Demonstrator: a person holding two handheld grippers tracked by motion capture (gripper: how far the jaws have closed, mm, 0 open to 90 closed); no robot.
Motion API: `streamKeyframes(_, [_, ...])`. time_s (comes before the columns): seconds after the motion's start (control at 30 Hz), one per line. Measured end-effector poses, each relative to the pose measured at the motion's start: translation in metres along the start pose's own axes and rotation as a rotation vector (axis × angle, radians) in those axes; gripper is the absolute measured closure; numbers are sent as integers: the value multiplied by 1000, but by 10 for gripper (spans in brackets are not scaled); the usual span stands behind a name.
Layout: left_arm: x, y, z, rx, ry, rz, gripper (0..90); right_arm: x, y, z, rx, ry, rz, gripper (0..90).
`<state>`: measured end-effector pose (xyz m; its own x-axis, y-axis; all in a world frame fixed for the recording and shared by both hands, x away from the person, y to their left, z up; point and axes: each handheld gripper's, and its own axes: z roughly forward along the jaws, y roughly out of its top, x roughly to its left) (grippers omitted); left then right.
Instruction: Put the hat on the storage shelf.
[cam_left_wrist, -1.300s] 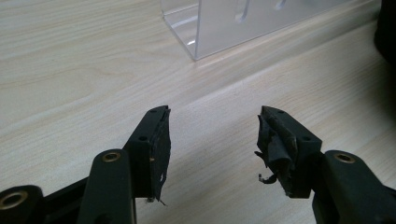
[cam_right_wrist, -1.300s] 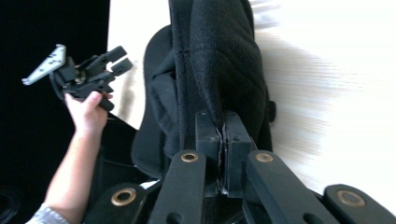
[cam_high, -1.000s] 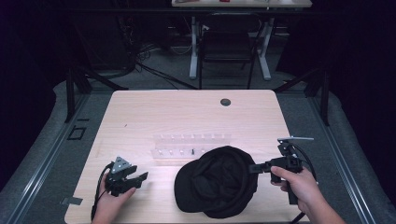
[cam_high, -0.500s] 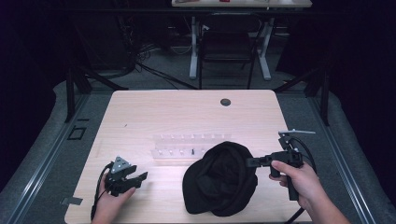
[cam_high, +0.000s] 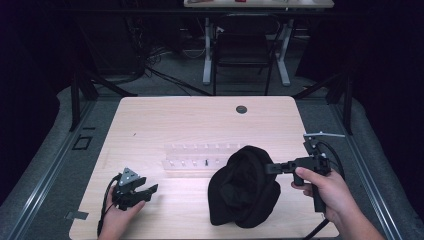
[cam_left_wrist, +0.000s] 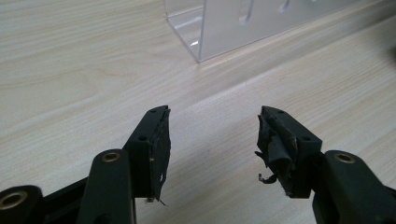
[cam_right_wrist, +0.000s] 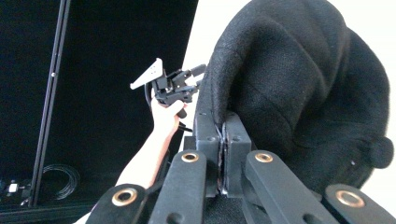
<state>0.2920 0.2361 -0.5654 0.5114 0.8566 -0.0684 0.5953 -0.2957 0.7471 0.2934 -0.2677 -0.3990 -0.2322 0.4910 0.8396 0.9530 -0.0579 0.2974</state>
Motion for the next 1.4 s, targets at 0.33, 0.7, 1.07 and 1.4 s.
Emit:
streamKeyframes(0.33, [0,0,1,4,1,3,443,17,8,-24,-68,-9,-28,881])
streamKeyframes(0.7, [0,0,1,-1,-1,-1,432,31,21,-43,-139,7,-58,881])
streamKeyframes(1.07, [1,0,0,-1,-4,0,431,46,38,-44,-168,12,-91,881])
streamKeyframes(1.4, [0,0,1,-2,-5,2,431,54,52,-42,-182,12,-98,881])
